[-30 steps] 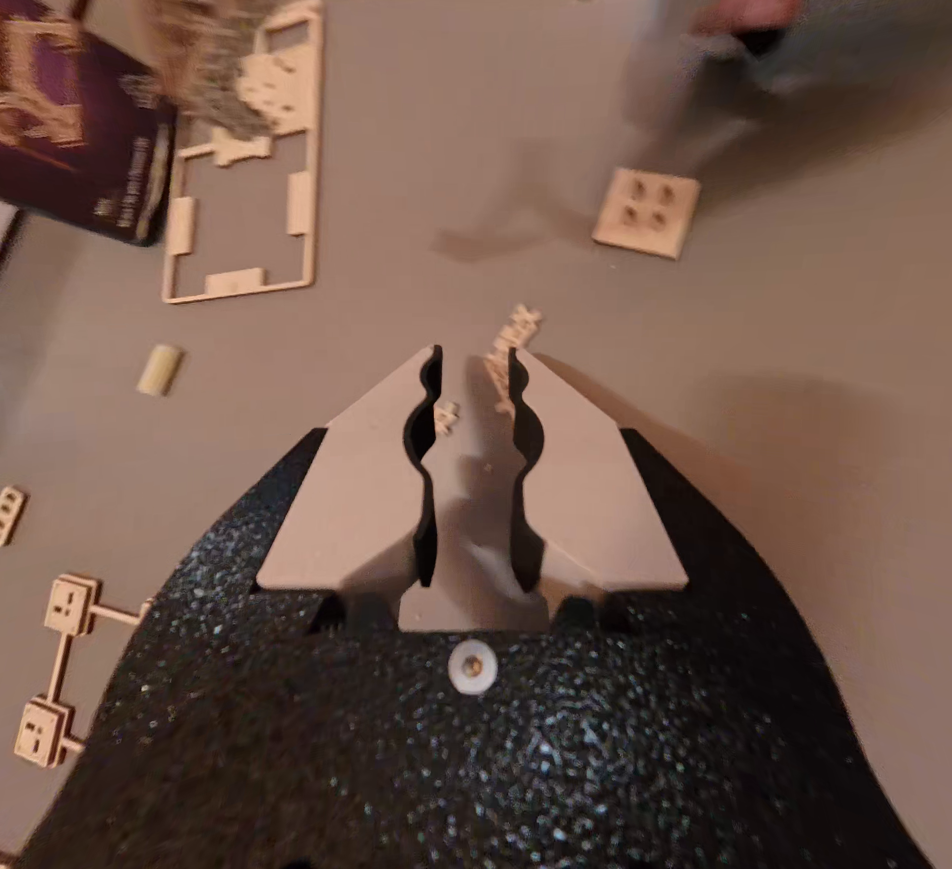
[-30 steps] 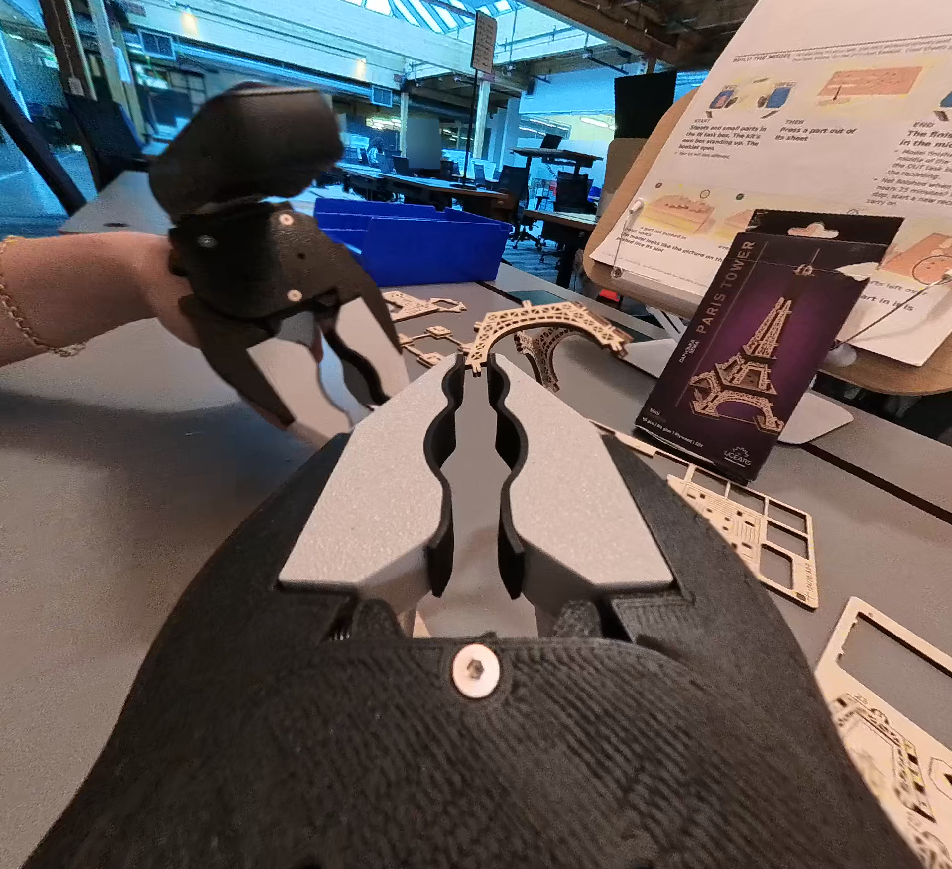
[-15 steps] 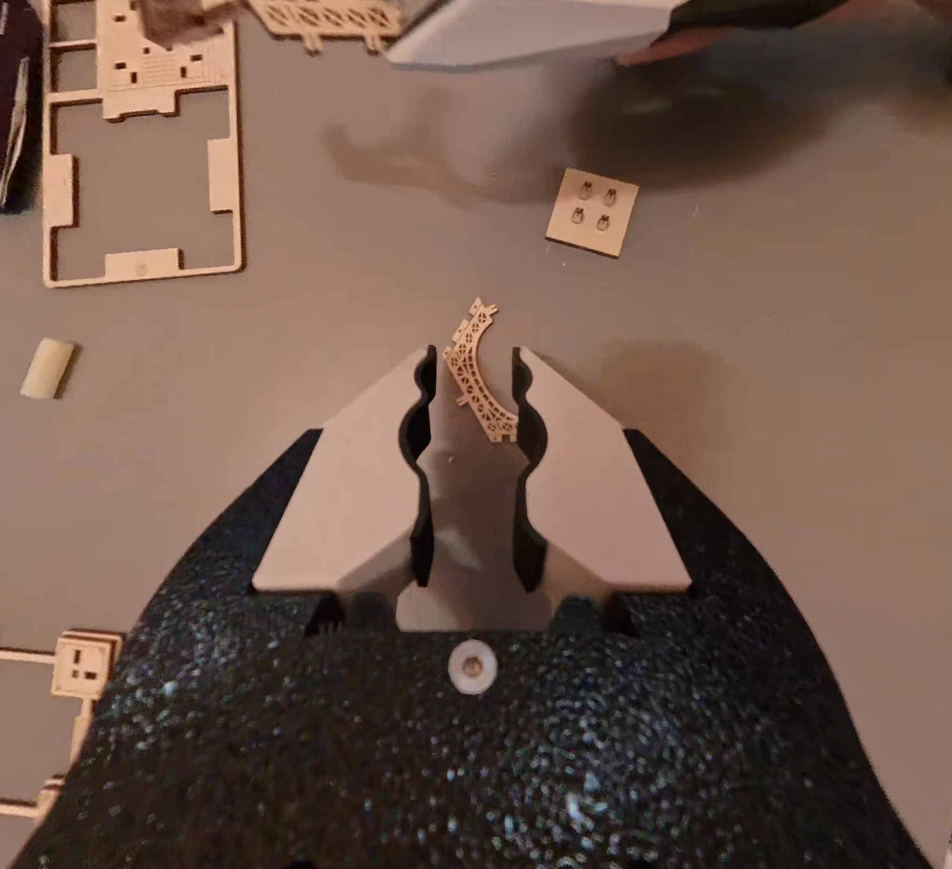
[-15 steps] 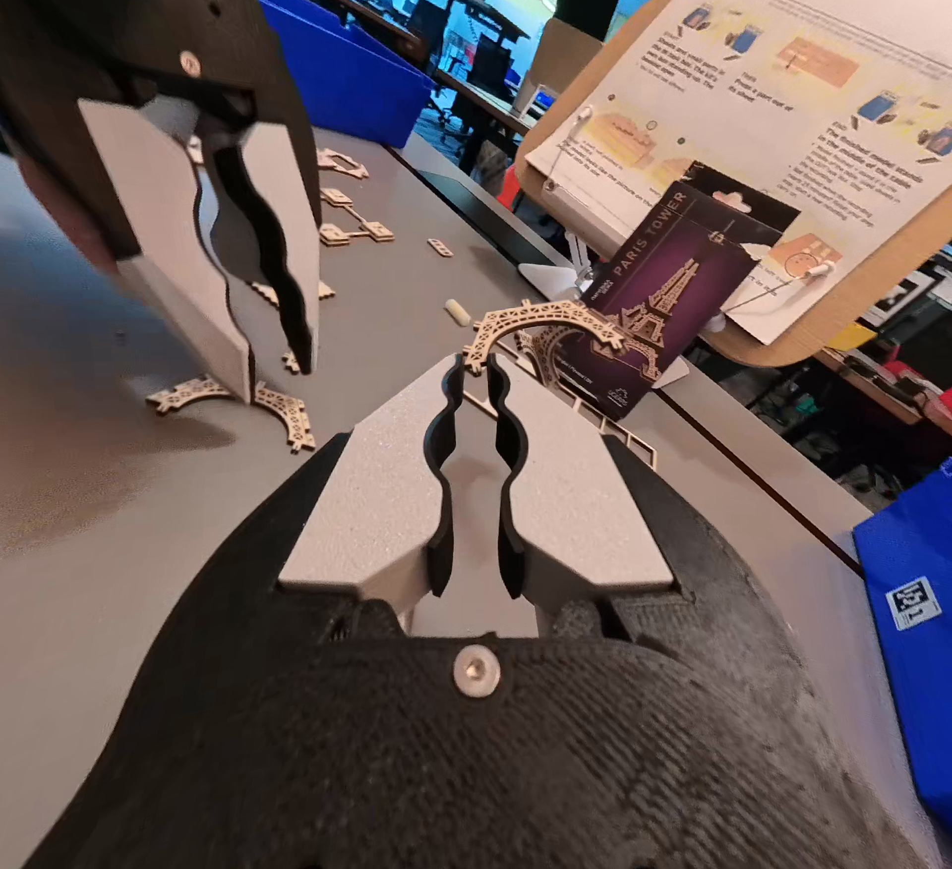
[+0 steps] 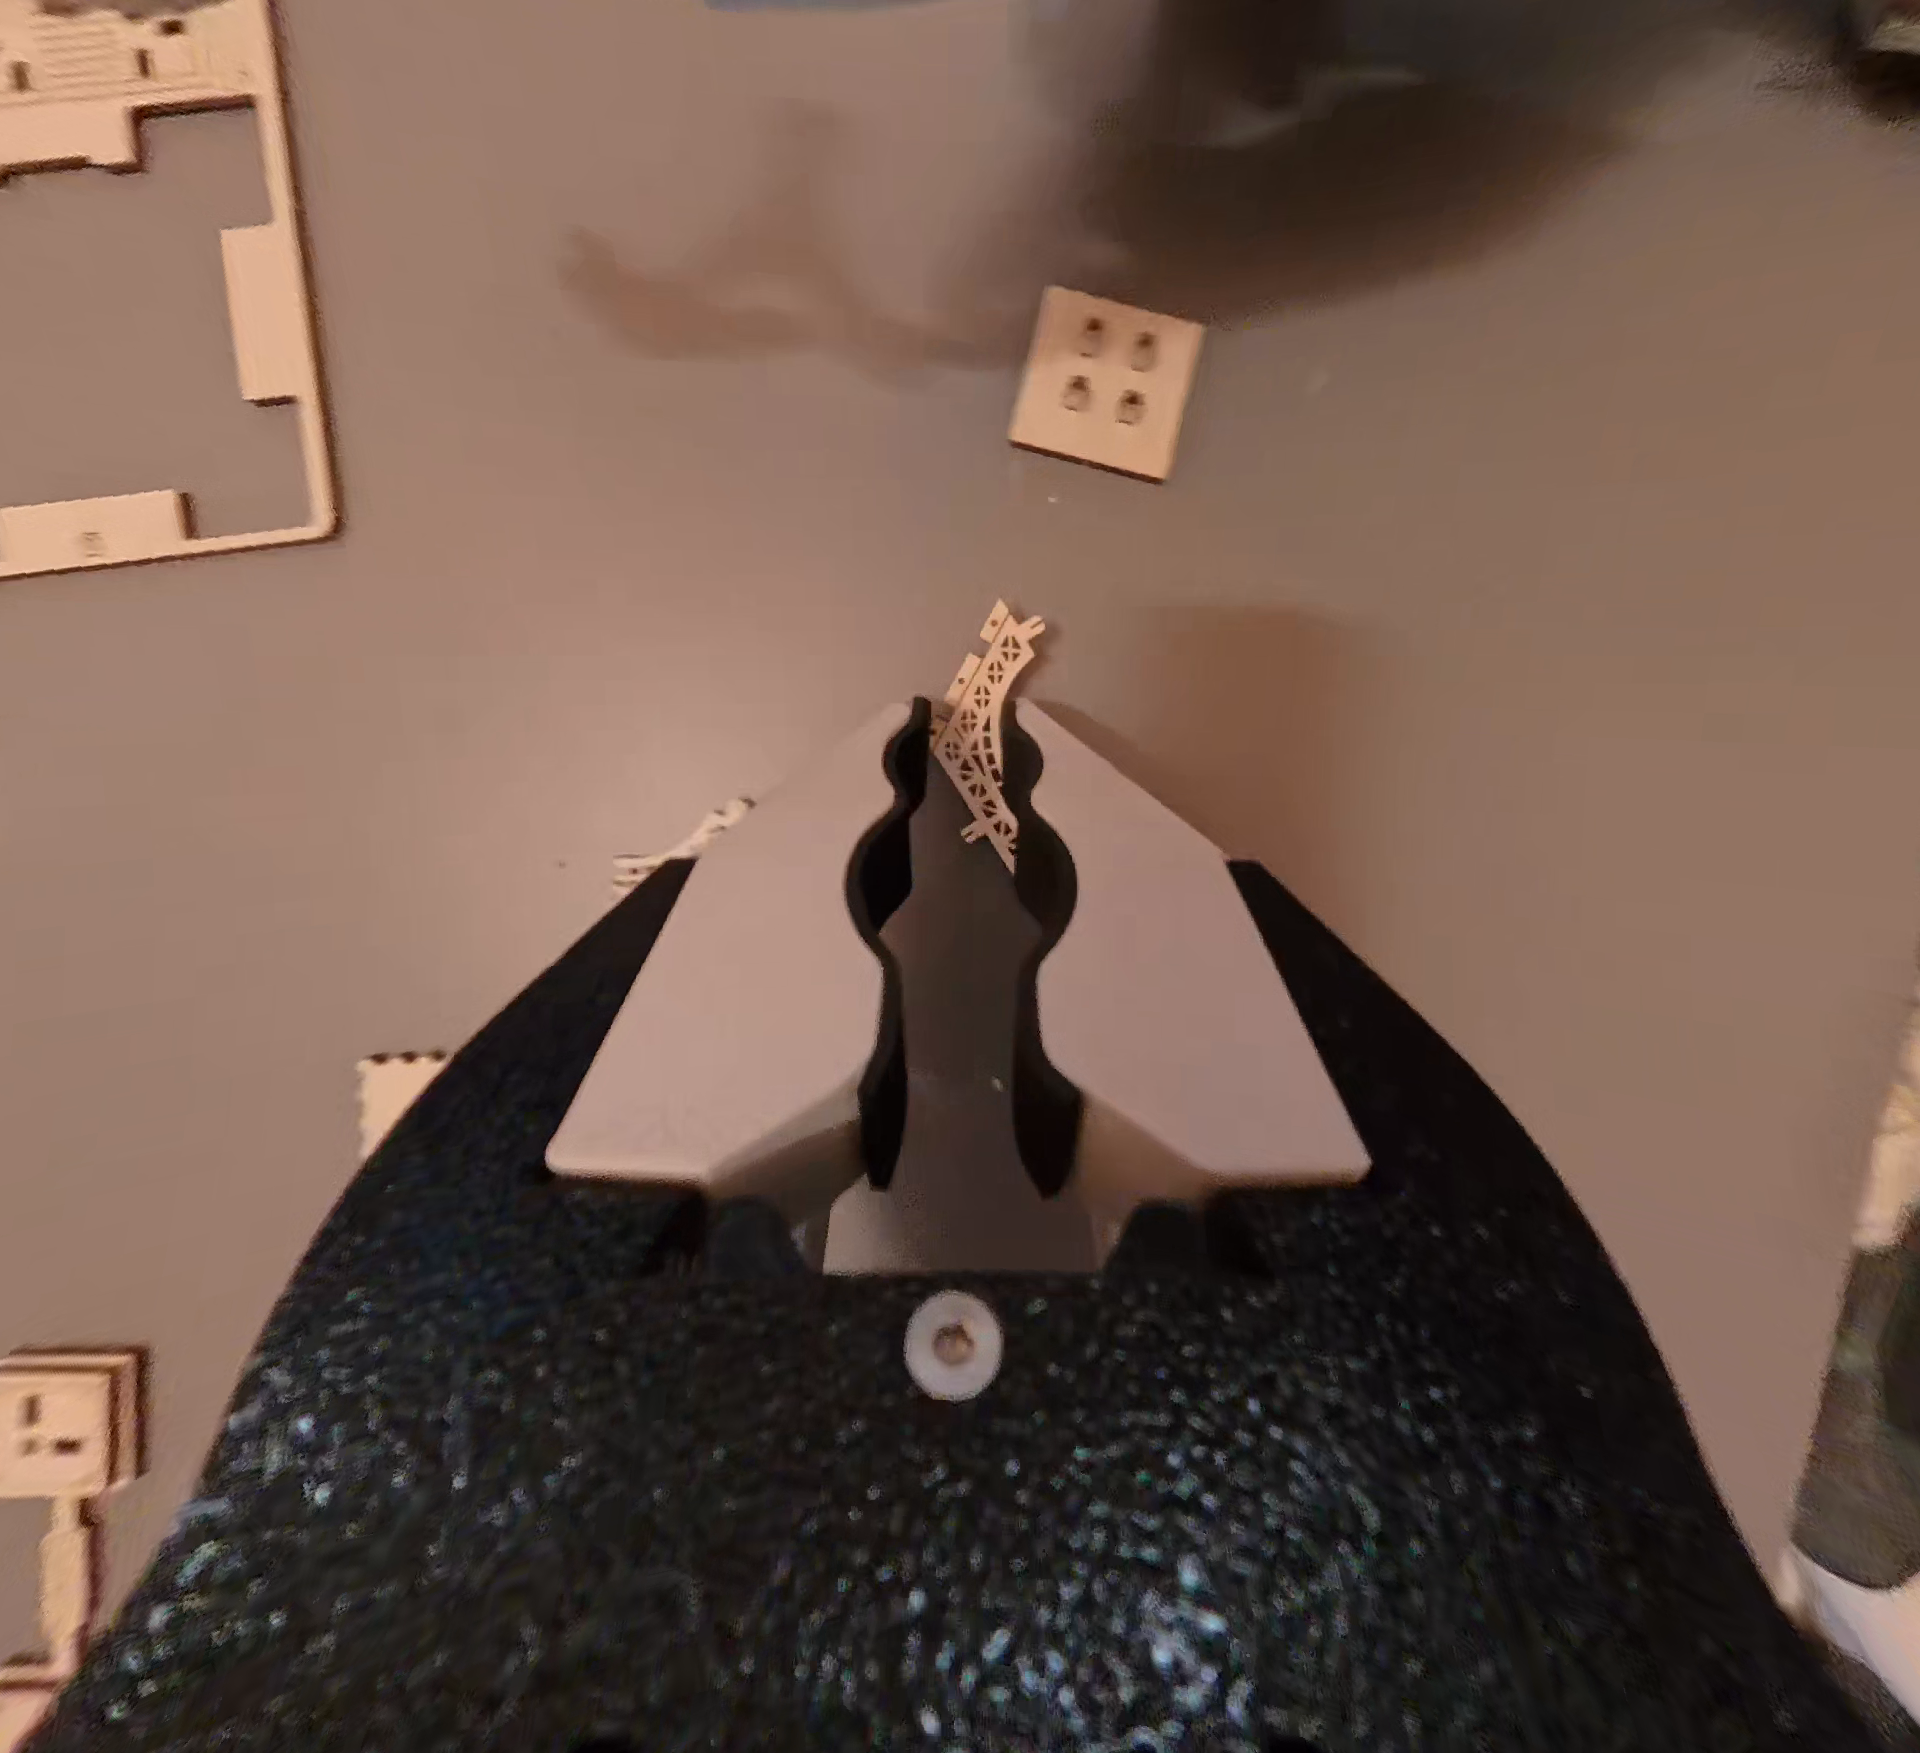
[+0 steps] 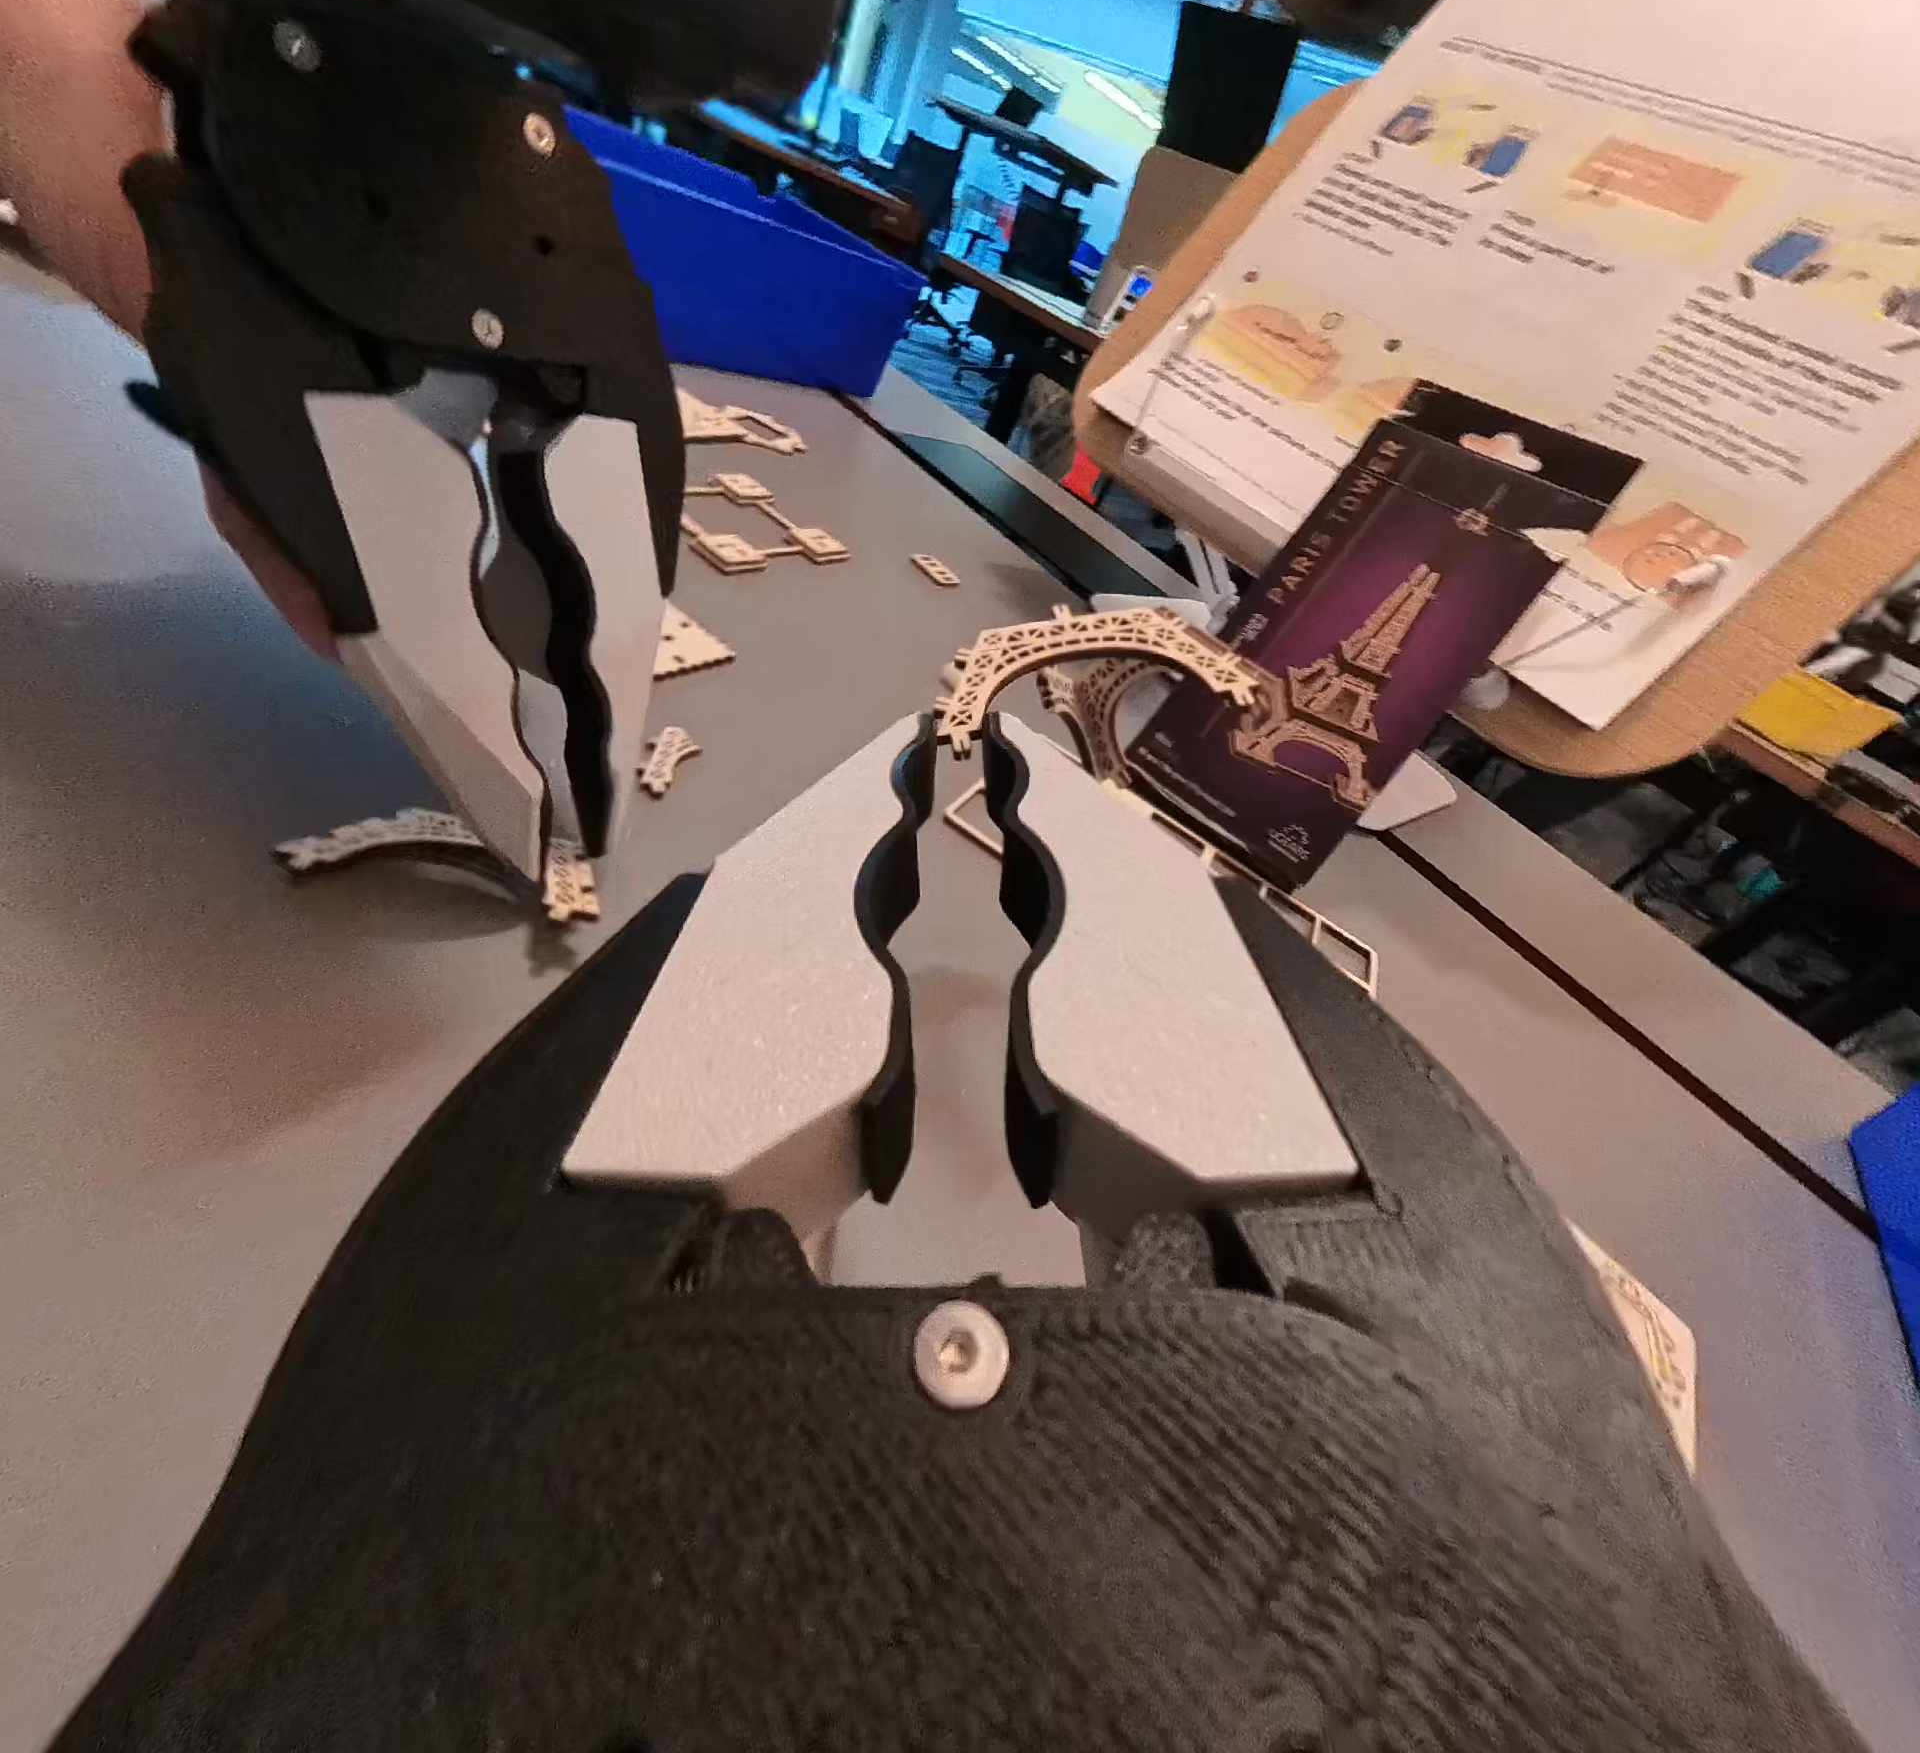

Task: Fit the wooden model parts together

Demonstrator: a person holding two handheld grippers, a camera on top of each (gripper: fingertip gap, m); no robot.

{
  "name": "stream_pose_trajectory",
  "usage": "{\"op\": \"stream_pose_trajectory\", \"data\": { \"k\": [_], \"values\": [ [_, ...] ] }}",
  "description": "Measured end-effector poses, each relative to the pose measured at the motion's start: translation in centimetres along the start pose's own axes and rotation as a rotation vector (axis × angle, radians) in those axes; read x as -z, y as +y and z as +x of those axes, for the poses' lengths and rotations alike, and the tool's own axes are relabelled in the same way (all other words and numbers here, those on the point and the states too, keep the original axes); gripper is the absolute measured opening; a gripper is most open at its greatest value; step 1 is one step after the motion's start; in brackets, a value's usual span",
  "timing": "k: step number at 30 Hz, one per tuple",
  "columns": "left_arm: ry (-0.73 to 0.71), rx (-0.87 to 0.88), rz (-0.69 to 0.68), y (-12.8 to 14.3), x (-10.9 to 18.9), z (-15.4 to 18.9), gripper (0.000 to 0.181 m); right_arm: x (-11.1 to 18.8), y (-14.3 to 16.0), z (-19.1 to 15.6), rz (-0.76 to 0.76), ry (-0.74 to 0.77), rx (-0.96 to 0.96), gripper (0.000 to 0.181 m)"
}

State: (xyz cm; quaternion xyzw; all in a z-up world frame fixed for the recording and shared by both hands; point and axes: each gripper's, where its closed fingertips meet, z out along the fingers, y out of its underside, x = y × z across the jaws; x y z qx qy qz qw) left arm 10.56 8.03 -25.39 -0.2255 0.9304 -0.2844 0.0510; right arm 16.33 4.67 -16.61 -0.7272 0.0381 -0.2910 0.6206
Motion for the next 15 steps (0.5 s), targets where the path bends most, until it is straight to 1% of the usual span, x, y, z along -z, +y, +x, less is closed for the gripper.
{"op": "stream_pose_trajectory", "data": {
  "k": [2, 4, 6, 8, 10, 12, 13, 15],
  "values": [
    [0.032, 0.004, 0.034, 0.1, 0.4, 0.7, 0.01, -0.2, 0.2, -0.7, -0.015, -0.027, 0.031, 0.006],
    [0.018, -0.025, 0.056, 0.3, 0.7, 0.8, 0.01, -0.4, 0.5, -1.0, -0.035, -0.035, 0.05, 0.007],
    [-0.089, -0.098, 0.14, -0.6, 1.6, -0.4, 0.01, -0.4, 0.5, -0.8, -0.035, -0.023, 0.053, 0.006],
    [-0.216, -0.203, 0.303, -2.6, 3.1, -1.4, 0.01, -0.3, 0.3, -0.2, -0.025, 0.008, 0.038, 0.007],
    [-0.341, -0.294, 0.476, -4.5, 4.6, -1.7, 0.011, 0.0, 0.1, 0.8, -0.01, 0.054, 0.029, 0.007],
    [-0.507, -0.346, 0.628, -5.4, 6.0, -2.2, 0.011, 0.3, -0.2, 1.4, 0.008, 0.083, 0.015, 0.006],
    [-0.573, -0.384, 0.668, -5.3, 6.3, -2.1, 0.011, 0.3, -0.4, 1.4, 0.019, 0.086, 0.011, 0.006],
    [-0.64, -0.478, 0.658, -4.2, 6.0, -1.5, 0.011, 0.3, -0.8, 1.1, 0.038, 0.074, 0.015, 0.006]
  ]
}}
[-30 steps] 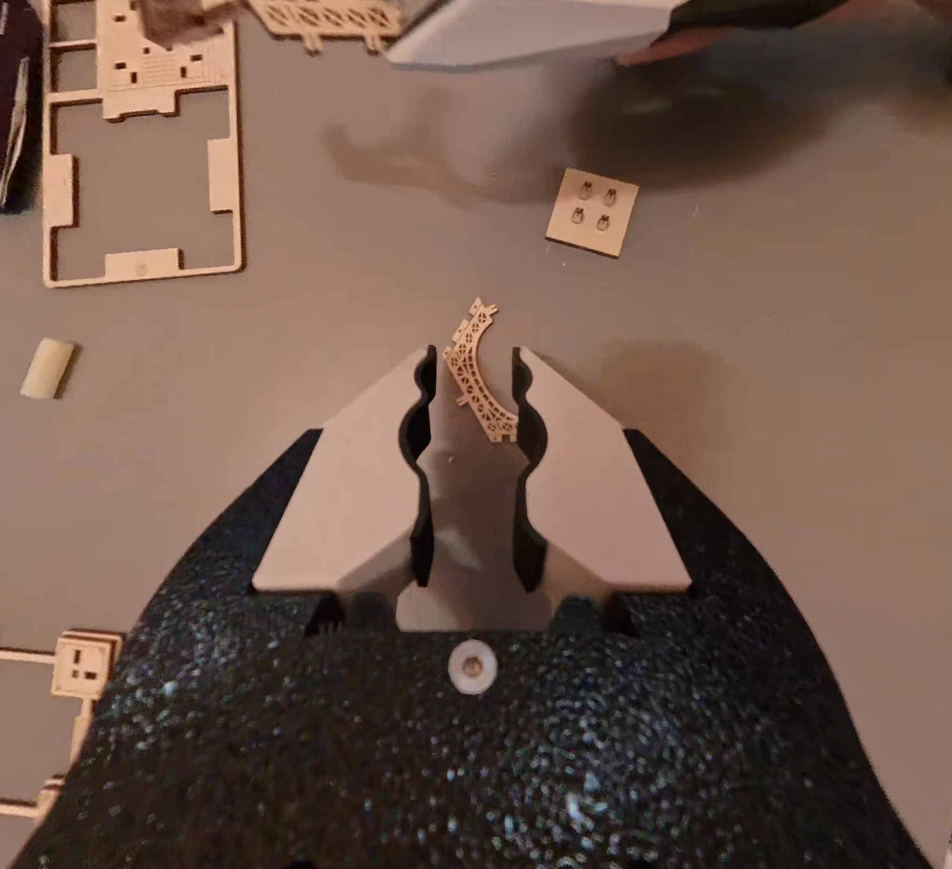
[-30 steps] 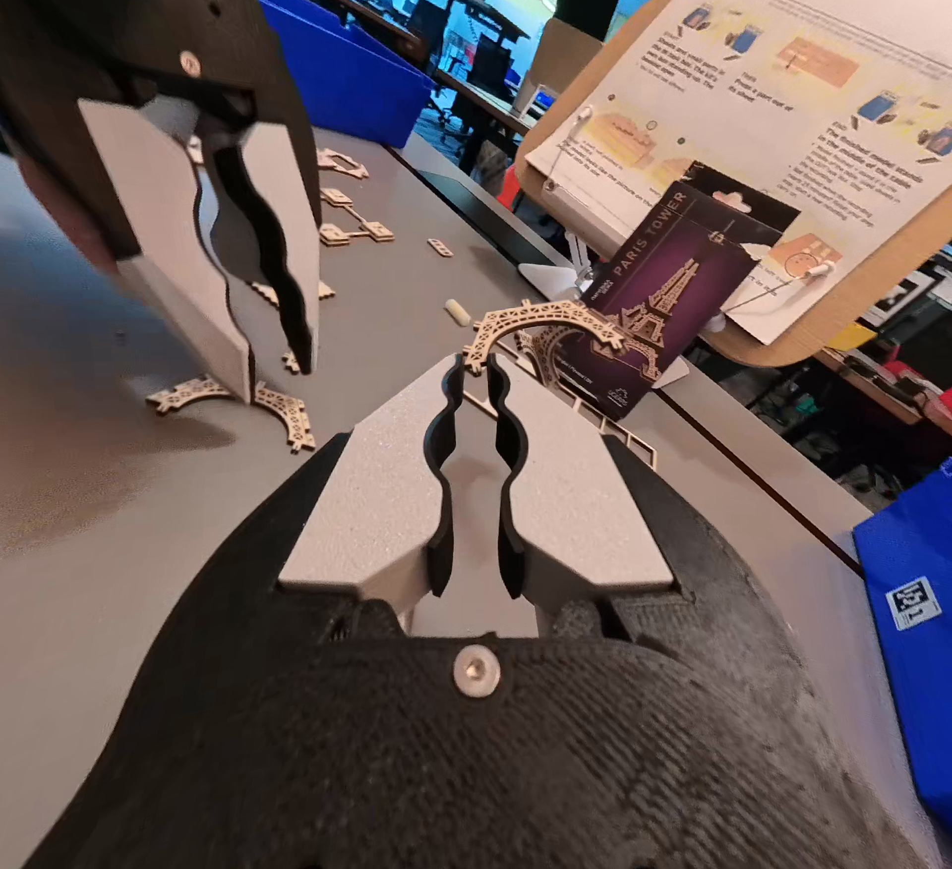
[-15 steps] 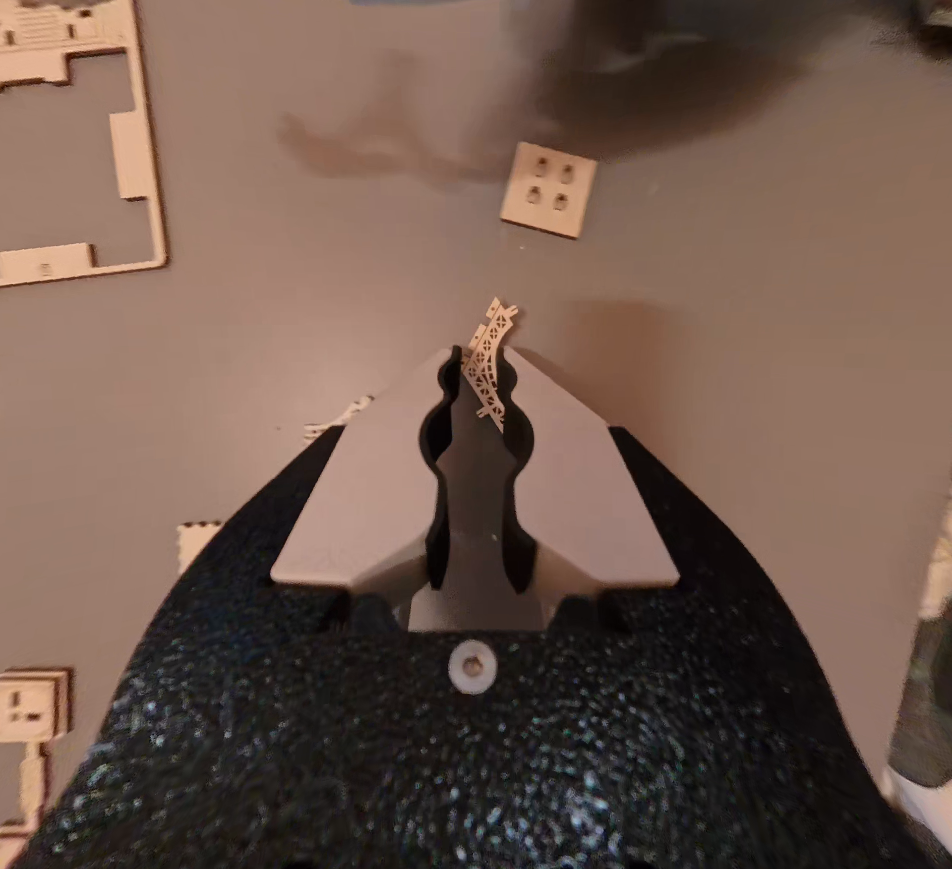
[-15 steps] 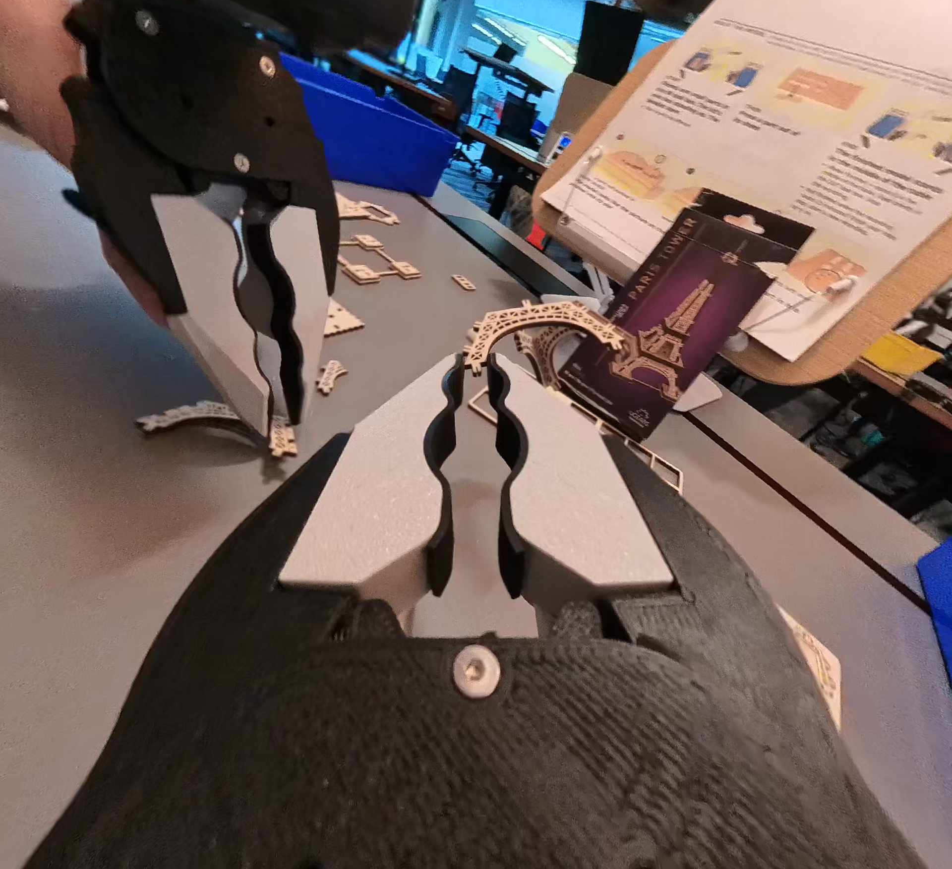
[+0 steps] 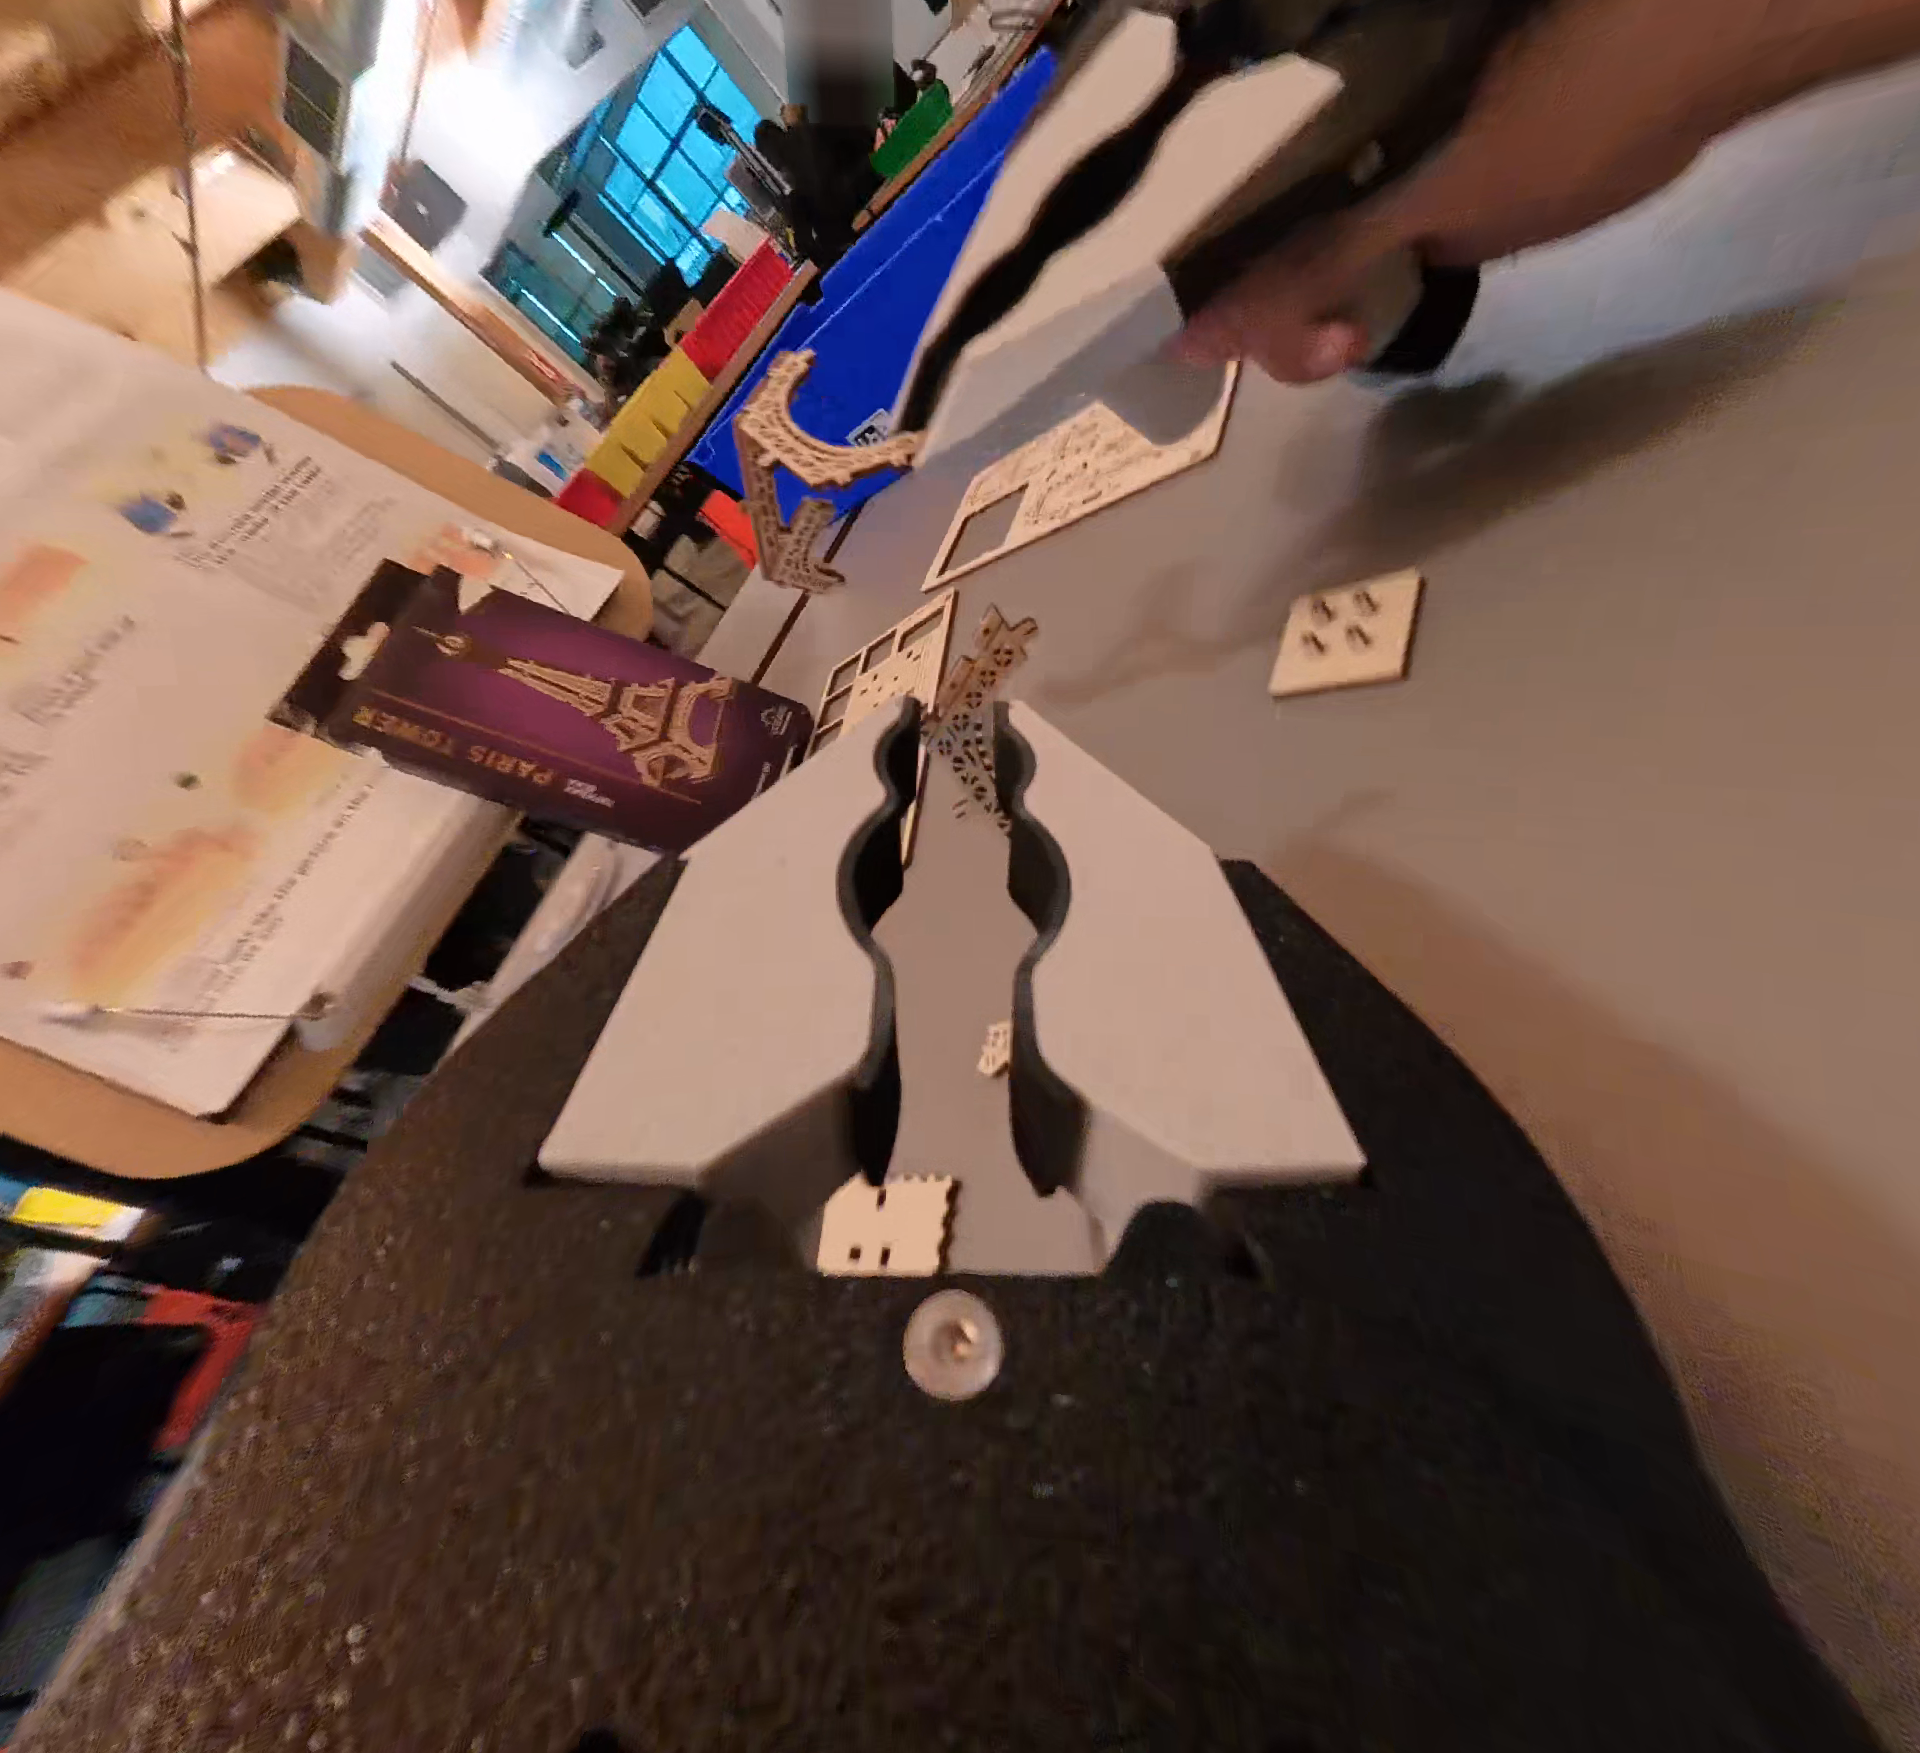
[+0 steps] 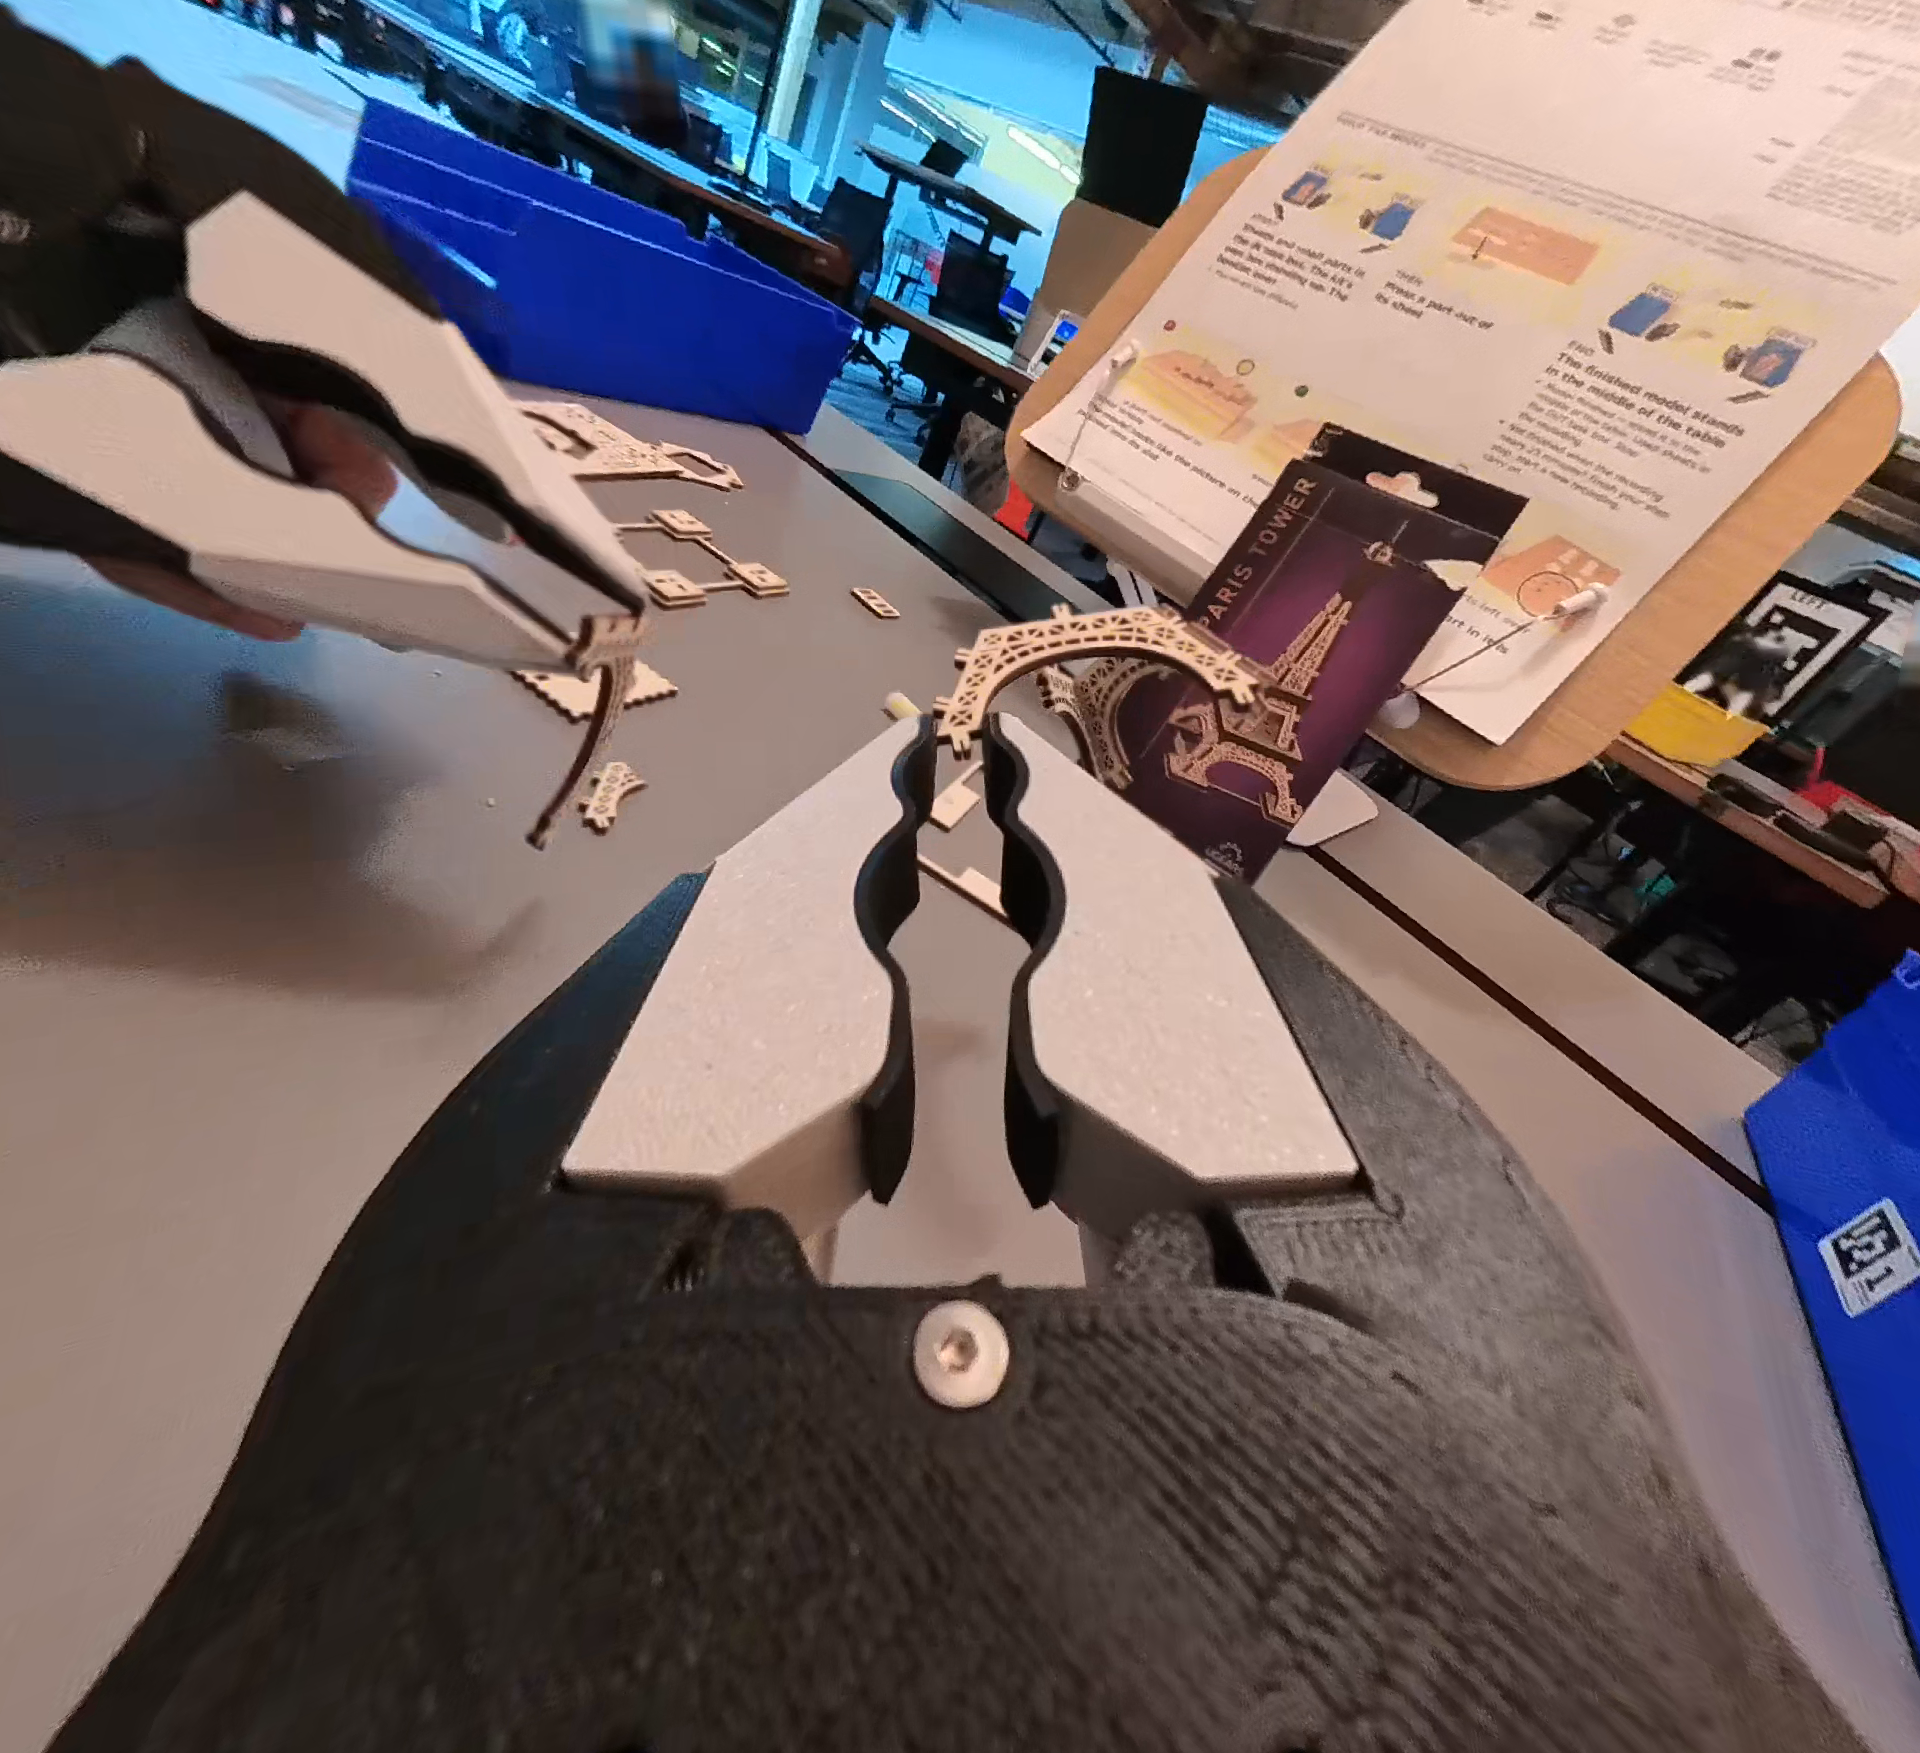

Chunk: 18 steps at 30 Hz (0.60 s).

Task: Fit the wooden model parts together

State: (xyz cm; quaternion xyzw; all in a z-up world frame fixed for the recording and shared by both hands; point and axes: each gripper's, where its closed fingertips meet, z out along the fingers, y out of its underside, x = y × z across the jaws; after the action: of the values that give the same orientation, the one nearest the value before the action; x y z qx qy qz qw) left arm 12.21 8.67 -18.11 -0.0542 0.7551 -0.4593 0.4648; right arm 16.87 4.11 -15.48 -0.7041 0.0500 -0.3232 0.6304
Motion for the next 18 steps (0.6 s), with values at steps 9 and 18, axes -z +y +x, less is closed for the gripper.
{"op": "stream_pose_trajectory", "data": {
  "k": [9, 18],
  "values": [
    [0.122, -0.073, -0.135, 2.8, 4.6, 3.6, 0.013, -0.7, -0.4, -3.6, 0.006, -0.157, 0.037, 0.007],
    [0.188, 0.233, -0.245, 2.3, 7.2, 0.8, 0.018, -2.9, 0.6, -5.4, -0.246, -0.093, 0.117, 0.007]
  ]
}}
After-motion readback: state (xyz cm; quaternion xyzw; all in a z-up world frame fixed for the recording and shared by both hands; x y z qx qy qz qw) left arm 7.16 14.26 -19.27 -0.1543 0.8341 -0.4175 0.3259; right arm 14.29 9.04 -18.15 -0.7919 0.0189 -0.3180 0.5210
